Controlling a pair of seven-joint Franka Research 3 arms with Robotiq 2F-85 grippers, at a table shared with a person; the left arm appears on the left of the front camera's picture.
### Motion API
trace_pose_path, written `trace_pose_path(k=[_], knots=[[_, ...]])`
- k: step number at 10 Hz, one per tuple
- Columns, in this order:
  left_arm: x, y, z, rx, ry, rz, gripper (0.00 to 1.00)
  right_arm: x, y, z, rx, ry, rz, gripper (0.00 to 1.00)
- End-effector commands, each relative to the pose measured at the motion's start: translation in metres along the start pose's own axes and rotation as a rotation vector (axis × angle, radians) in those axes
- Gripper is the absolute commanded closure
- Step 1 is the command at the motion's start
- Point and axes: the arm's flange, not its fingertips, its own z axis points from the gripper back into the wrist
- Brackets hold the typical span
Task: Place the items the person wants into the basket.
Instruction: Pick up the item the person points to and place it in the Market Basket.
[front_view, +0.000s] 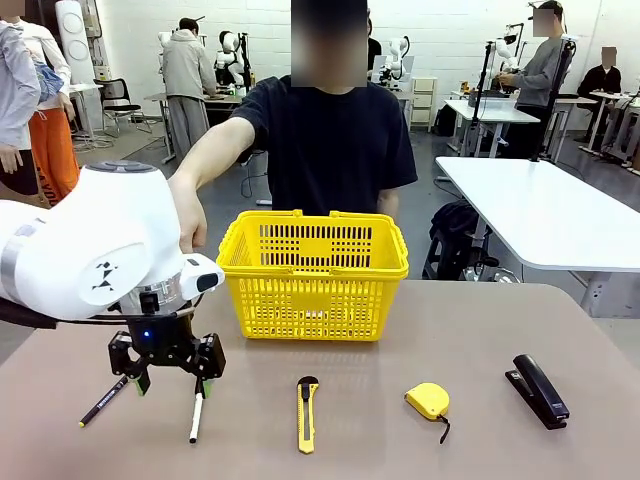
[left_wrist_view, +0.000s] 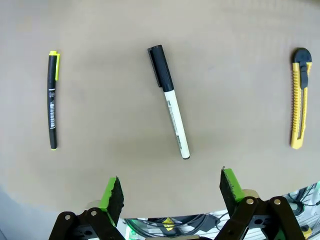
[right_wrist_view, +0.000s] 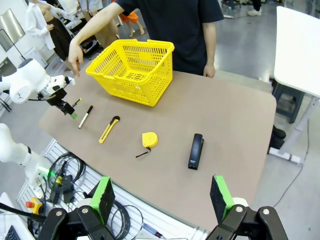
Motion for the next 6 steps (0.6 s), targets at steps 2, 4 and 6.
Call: trace_pose_path(k=[2, 4, 6], knots=[[-0.019, 0.014, -0.042, 0.007, -0.037, 0.05, 0.0, -0.002, 0.005, 0.008, 0.0, -0.009, 0.007, 0.0], [-0.017, 0.017, -0.053, 0.025, -0.021, 0.029, 0.0, -0.002, 0.005, 0.008, 0.0, -0.009, 0.007, 0.0], [-0.009, 0.025, -0.063, 0.027, 0.006, 0.001, 0.0, -0.002, 0.005, 0.008, 0.0, -0.009, 0.007, 0.0]])
